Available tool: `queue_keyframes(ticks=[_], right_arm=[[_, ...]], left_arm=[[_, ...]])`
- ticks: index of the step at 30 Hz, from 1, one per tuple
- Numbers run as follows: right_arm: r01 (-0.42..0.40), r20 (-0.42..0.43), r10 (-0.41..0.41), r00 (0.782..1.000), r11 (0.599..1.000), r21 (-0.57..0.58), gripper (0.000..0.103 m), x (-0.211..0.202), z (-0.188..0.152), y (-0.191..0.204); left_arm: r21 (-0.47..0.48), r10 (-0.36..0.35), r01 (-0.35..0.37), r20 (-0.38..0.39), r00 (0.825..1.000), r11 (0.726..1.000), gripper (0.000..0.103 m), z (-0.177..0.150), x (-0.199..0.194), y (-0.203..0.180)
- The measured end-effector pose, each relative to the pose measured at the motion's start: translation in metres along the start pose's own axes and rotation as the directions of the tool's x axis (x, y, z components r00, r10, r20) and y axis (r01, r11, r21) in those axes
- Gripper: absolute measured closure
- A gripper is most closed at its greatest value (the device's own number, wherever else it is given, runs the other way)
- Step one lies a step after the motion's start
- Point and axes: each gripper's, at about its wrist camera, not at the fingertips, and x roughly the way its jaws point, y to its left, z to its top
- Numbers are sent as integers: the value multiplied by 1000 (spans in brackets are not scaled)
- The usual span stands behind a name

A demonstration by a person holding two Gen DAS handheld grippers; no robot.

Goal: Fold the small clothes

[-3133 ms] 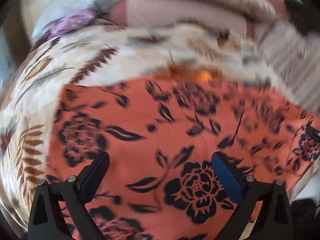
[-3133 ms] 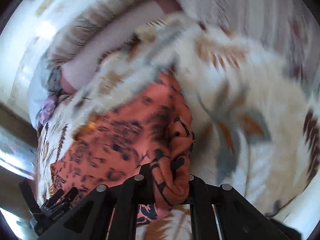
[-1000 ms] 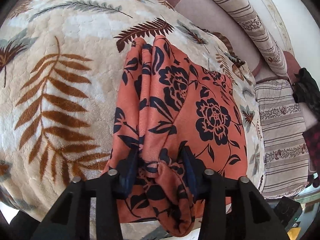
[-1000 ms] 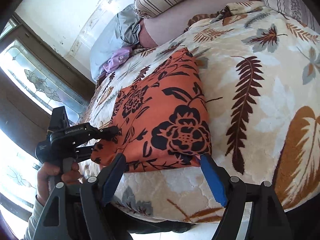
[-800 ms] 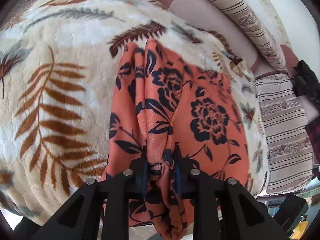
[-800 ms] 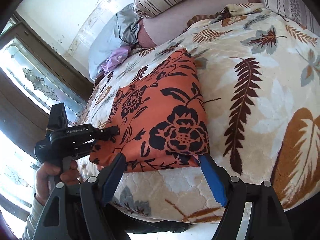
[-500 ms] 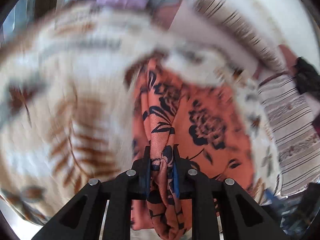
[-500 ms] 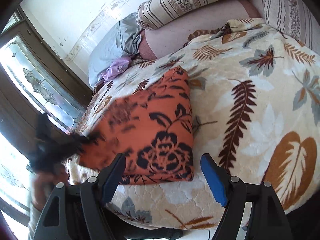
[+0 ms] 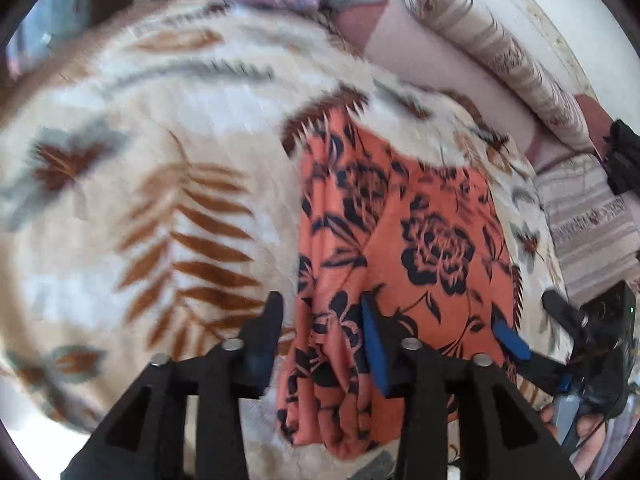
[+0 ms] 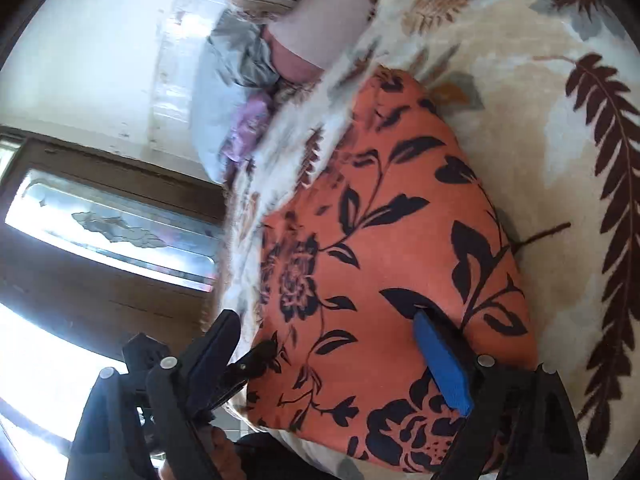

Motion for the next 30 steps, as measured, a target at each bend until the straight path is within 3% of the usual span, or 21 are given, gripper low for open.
queue_keyframes(ticks=[3,5,6,8,10,12,14,19,21,22,23,26,29,30], right_arm=[[4,-27,-6,1000,998,-55,13,0,-4,4],[-4,-30,3,1000,999,-35,13,-2,-6,3],[-6,-43,6,999,1000,-8,13,-5,-6,3],[-9,-76,10,997,1000,14,13,-14,-3,2],[-2,-39,1,999,1000,-14,13,-37,5,3],[48,53,-47,997,999,-20,13,-62,22,-3],[77,76,-78,994,997,18,12,-66,41,-18],[142,-45,-138,989,984,107,13,-15,84,-56],[161,-98,-154,983,985,67,21,7,86,-54],[180,-125,-176,977,984,21,45,16,85,-49],[206,-145,-209,967,978,-34,56,25,83,-42],[323,-91,-340,936,933,-160,66,24,79,-12],[465,39,-478,878,829,-312,69,19,68,23],[485,44,-497,867,819,-308,69,21,65,19]], left_arm=[[75,-51,40,150,987,996,31,4,-30,-26],[163,-10,-17,167,986,986,29,3,-15,-46],[189,47,-70,123,991,980,29,2,5,-50],[177,143,-133,-49,988,975,36,-7,57,-40],[76,50,-49,-8,999,996,32,-15,59,-20],[106,60,-61,9,998,993,32,-17,56,-21],[114,68,-69,12,998,991,31,-17,57,-21],[123,58,-61,29,998,990,29,-20,54,-16],[125,54,-58,36,998,990,29,-20,56,-20],[128,53,-57,37,998,990,29,-20,56,-21],[134,54,-59,41,998,989,29,-20,57,-21],[138,51,-57,45,998,989,29,-20,56,-22],[132,37,-43,43,998,990,29,-20,56,-20],[131,35,-40,43,998,991,28,-20,56,-19]])
